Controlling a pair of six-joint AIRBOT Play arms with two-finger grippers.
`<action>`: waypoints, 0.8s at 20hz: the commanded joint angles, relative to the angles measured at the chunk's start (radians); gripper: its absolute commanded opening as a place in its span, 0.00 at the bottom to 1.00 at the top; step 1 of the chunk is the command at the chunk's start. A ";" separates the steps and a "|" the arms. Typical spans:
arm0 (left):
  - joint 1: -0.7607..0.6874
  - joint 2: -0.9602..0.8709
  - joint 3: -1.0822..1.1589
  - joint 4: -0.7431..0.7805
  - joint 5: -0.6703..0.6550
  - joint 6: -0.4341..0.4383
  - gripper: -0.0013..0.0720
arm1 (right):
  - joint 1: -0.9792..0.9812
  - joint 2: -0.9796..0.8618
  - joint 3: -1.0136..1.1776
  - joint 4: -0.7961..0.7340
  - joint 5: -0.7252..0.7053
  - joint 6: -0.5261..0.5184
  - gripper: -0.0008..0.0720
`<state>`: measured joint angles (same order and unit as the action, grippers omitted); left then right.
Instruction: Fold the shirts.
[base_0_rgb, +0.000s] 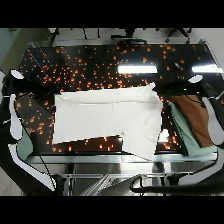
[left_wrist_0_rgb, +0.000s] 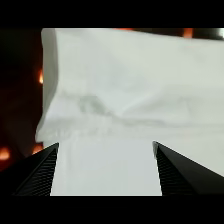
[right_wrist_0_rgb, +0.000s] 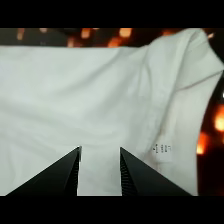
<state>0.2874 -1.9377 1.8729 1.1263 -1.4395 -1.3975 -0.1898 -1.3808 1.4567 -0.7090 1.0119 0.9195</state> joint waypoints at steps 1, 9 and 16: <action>0.051 0.051 -0.003 0.000 -0.220 -0.044 0.92 | -0.092 0.159 -0.007 -0.017 0.126 0.072 0.43; 0.191 0.463 -0.900 0.000 0.039 0.032 0.92 | -0.286 0.546 -0.474 -0.077 0.241 0.141 0.44; 0.164 0.489 -1.131 -0.086 0.294 0.100 0.92 | -0.295 0.589 -0.634 -0.083 0.235 0.178 0.64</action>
<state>0.4702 -1.4578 0.8265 1.0801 -1.2884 -1.3418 -0.4789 -0.8055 0.8780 -0.7876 1.2457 1.0813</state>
